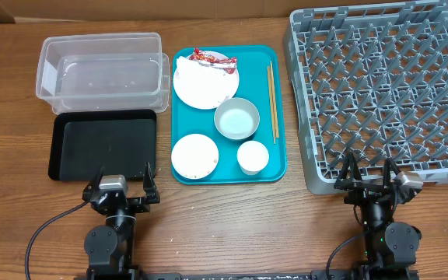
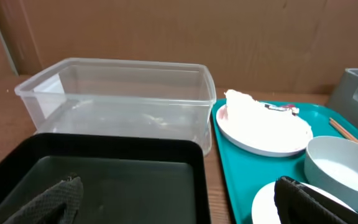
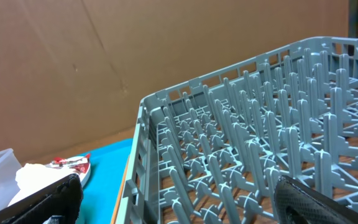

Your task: Sort waste into correct bins and load items into the dishwasher

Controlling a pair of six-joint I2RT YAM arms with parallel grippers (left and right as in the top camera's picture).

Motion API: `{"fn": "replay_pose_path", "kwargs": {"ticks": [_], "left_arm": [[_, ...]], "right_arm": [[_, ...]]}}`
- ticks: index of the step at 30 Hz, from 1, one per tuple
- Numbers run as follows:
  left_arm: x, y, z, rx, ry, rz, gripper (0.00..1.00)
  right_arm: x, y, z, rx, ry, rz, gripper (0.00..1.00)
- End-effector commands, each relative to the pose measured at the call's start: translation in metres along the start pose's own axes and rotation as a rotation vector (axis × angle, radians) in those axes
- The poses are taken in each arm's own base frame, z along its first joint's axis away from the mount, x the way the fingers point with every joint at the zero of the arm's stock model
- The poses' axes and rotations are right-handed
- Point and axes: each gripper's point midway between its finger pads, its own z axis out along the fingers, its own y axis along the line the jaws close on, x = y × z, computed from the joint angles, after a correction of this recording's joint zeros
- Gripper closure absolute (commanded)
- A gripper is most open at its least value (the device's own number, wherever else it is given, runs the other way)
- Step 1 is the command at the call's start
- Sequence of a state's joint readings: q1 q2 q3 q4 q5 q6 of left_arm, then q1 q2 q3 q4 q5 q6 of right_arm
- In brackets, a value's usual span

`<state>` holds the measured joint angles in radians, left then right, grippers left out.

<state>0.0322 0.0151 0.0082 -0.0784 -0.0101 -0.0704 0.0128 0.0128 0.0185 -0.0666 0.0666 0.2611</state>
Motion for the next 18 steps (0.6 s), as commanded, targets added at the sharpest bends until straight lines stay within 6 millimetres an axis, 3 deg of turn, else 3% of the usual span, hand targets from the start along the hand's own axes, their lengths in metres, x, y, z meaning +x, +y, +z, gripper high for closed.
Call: {"fn": "replay_pose_path", "kwargs": {"ticks": [1, 11, 18], "left_arm": [[0.003, -0.008, 0.0, 0.042, 0.01, 0.022, 0.0], [-0.006, -0.024, -0.004, 0.134, 0.008, -0.003, 0.0], [-0.067, -0.028, -0.014, 0.137, -0.049, 0.001, 0.0]], "right_arm": [[-0.002, -0.001, 0.0, -0.001, -0.018, 0.001, 0.0], [0.0, 0.017, -0.001, -0.101, 0.004, -0.084, 0.0], [-0.039, 0.033, -0.01, -0.14, -0.07, -0.09, 0.0]]}}
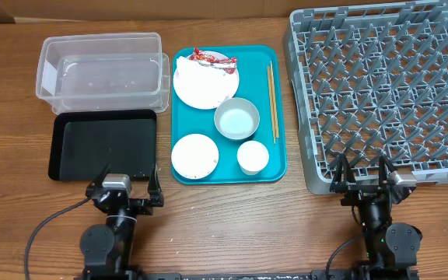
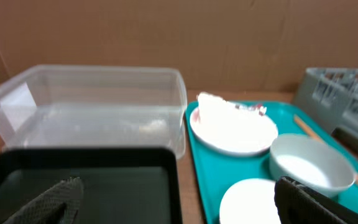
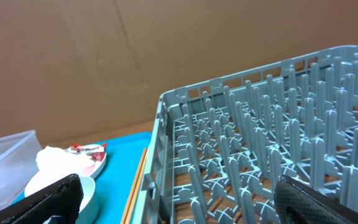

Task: Sort waste into correct bins and load items into the dishwasher
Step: 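Reach the left gripper to the tissue on the white plate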

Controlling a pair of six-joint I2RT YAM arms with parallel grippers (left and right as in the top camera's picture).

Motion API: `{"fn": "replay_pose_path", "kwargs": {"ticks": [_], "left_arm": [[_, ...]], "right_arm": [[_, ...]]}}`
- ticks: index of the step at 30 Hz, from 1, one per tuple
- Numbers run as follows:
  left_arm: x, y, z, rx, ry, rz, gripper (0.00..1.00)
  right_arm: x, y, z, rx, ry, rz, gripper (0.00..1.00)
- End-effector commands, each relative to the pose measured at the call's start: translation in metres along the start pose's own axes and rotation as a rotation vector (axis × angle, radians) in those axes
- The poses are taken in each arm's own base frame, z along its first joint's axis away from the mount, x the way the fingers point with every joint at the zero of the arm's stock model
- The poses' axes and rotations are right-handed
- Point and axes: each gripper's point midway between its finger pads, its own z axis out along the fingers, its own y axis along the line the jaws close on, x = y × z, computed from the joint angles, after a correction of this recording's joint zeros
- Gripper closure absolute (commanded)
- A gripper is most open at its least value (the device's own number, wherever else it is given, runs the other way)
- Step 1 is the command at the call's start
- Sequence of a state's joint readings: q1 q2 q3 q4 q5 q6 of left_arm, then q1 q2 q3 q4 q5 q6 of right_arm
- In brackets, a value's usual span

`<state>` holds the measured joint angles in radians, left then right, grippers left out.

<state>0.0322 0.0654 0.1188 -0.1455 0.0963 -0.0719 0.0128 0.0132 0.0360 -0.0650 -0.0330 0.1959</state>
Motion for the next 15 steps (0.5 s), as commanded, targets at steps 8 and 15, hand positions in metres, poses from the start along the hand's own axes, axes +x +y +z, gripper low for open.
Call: {"fn": "replay_pose_path", "kwargs": {"ticks": [8, 15], "left_arm": [[-0.111, -0.015, 0.017, 0.046, 0.008, -0.003, 0.0], [-0.17, -0.036, 0.066, 0.142, 0.097, -0.013, 0.0]], "right_arm": [[-0.096, 0.034, -0.013, -0.08, -0.133, -0.054, 0.0], [-0.122, 0.041, 0.0, -0.042, 0.021, -0.118, 0.0]]}}
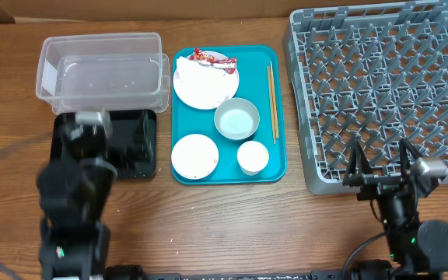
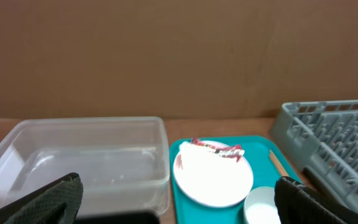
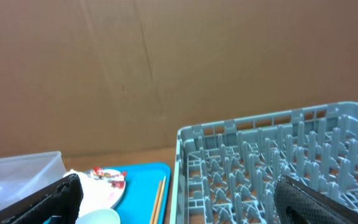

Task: Sort waste into correct bins and load items into the dishwasher
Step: 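Reach the left gripper to the tissue on the white plate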

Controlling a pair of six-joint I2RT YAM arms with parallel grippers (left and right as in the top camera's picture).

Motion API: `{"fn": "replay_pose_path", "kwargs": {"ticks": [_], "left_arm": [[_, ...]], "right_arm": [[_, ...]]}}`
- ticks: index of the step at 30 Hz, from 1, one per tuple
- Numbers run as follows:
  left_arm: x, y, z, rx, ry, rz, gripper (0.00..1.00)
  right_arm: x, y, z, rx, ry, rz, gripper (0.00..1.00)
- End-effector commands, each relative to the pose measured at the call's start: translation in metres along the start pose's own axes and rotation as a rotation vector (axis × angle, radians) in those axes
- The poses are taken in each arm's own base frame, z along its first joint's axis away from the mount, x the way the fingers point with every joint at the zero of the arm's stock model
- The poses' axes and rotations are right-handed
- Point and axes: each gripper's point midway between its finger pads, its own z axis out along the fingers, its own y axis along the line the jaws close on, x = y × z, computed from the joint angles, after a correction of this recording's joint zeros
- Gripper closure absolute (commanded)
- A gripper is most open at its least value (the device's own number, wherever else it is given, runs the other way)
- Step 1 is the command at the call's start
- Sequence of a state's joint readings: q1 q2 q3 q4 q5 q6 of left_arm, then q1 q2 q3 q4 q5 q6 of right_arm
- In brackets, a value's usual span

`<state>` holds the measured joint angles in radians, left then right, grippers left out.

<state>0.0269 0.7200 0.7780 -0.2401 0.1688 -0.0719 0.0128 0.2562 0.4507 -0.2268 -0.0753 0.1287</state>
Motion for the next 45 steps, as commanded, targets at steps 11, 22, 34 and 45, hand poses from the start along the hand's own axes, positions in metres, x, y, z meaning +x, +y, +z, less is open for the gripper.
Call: {"fn": "replay_pose_path", "kwargs": {"ticks": [11, 22, 34, 45], "left_arm": [[-0.045, -0.054, 0.139, 0.13, 0.421, -0.012, 0.0], [0.023, -0.112, 0.187, 0.302, 0.86, -0.007, 0.0], [0.089, -0.099, 0.264, -0.063, 0.875, -0.351, 0.0], [0.158, -0.091, 0.293, -0.351, 0.878, -0.459, 0.03]], "right_arm": [[-0.038, 0.016, 0.046, -0.002, 0.42, 0.008, 0.0], [0.013, 0.03, 0.075, -0.093, 0.764, 0.124, 0.0], [0.032, 0.043, 0.082, -0.18, 0.847, 0.185, 0.0], [0.033, 0.043, 0.081, -0.179, 0.851, 0.186, 0.0]]}}
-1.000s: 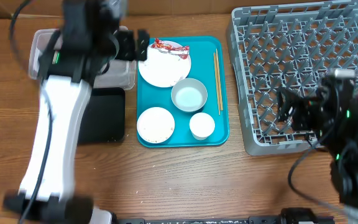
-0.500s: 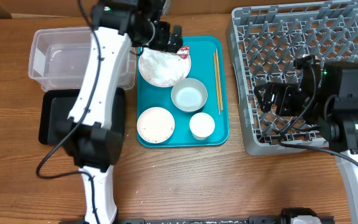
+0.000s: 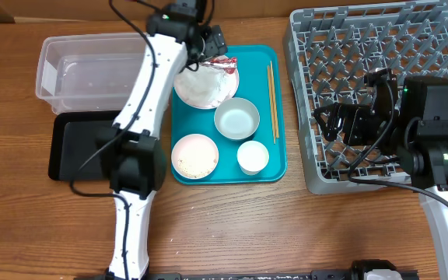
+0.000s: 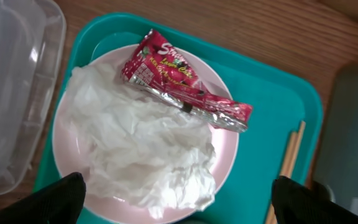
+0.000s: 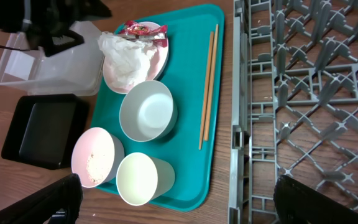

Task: Sort waste into correct bins and load items into the dishwasher
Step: 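Reach the left gripper to the tissue on the white plate, then grasp the white tissue and drop it into the clear bin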

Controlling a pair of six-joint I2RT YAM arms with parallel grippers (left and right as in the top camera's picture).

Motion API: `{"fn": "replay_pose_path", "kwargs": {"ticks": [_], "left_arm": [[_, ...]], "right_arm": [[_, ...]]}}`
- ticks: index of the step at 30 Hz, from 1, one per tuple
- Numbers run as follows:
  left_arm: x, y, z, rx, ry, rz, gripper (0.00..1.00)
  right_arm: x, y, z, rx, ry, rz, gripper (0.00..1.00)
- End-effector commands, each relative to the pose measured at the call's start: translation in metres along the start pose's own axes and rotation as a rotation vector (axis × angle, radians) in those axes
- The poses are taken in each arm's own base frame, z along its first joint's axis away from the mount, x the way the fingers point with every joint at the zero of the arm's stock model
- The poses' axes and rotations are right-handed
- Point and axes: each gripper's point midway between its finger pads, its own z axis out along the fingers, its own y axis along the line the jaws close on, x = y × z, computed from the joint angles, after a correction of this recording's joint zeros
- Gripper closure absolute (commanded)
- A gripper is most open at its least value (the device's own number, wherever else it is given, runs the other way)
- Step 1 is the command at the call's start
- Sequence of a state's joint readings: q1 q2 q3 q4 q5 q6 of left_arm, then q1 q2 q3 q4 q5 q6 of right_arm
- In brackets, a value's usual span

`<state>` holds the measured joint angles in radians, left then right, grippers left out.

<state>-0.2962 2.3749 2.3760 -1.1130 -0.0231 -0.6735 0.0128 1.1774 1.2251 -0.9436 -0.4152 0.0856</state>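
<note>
A pink plate (image 4: 219,180) on the teal tray (image 3: 280,155) carries a crumpled white tissue (image 4: 138,146) and a red wrapper (image 4: 179,87). My left gripper (image 4: 179,208) hangs open over that plate, seen from overhead at the tray's far end (image 3: 205,43). Nearer on the tray are a white bowl (image 5: 146,112), a small pink bowl with crumbs (image 5: 95,158), a cup (image 5: 143,179) and chopsticks (image 5: 207,87). My right gripper (image 5: 179,202) is open above the left edge of the grey dish rack (image 3: 387,85), holding nothing.
A clear plastic bin (image 3: 99,70) stands left of the tray, with a black tray (image 3: 103,144) in front of it. The left arm stretches over the black tray and the bin's right end. Bare wooden table runs along the front.
The left arm was low over the black tray; its gripper is now over the plate of waste. My right gripper has gone from the rack's front edge to over the rack's left side.
Both grippers stood open near the table's front edge, facing the bins, tray and rack. They then sat higher with a wider outlook. Now the left is above the plate and the right above the rack beside the tray. Nothing on the table has moved.
</note>
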Motion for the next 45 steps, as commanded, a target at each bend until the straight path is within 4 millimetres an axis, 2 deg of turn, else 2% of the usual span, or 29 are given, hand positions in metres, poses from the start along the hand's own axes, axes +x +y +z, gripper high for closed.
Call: {"fn": "replay_pose_path", "kwargs": {"ticks": [1, 8, 14, 21, 24, 27, 32, 34, 35, 38, 40, 43, 45], "left_arm": [[0.005, -0.002, 0.023, -0.061, -0.031, -0.07, 0.03], [0.013, -0.001, 0.062, -0.081, -0.021, -0.096, 0.03], [0.014, 0.003, 0.082, -0.097, -0.024, -0.105, 0.0], [0.036, 0.017, 0.116, -0.14, 0.046, -0.099, 0.0], [0.041, 0.02, 0.118, -0.152, 0.066, -0.096, 0.02], [0.047, 0.022, 0.118, -0.157, 0.094, -0.08, 0.14], [0.064, 0.028, 0.114, -0.175, 0.175, -0.063, 0.72], [0.07, 0.03, 0.112, -0.184, 0.198, -0.063, 0.91], [0.071, 0.03, 0.111, -0.18, 0.21, -0.054, 0.96], [0.073, 0.023, 0.102, -0.137, 0.242, -0.02, 0.96], [0.067, 0.02, 0.087, -0.113, 0.241, -0.028, 0.96], [0.048, 0.014, 0.055, -0.079, 0.207, -0.043, 0.96], [0.032, 0.009, 0.023, -0.046, 0.17, -0.033, 0.96]], "right_arm": [[-0.008, 0.005, -0.008, -0.012, -0.025, -0.008, 0.0], [-0.002, 0.004, -0.007, -0.008, 0.0, 0.004, 0.0], [0.002, 0.002, -0.007, 0.001, 0.013, 0.007, 0.0], [0.003, 0.002, -0.007, 0.002, 0.018, 0.009, 0.0], [0.003, 0.002, -0.007, 0.002, 0.018, 0.009, 0.0], [0.003, 0.001, -0.007, 0.002, 0.02, 0.01, 0.0], [0.003, 0.001, -0.007, 0.002, 0.02, 0.01, 0.0], [0.003, 0.001, -0.007, 0.002, 0.02, 0.01, 0.0], [0.003, 0.001, -0.007, 0.002, 0.02, 0.01, 0.0], [0.003, 0.001, -0.007, 0.002, 0.02, 0.01, 0.0], [0.003, 0.001, -0.007, 0.002, 0.02, 0.01, 0.0], [0.003, 0.001, -0.007, 0.002, 0.019, 0.009, 0.0], [0.003, 0.001, -0.007, 0.003, 0.019, 0.009, 0.0]]}}
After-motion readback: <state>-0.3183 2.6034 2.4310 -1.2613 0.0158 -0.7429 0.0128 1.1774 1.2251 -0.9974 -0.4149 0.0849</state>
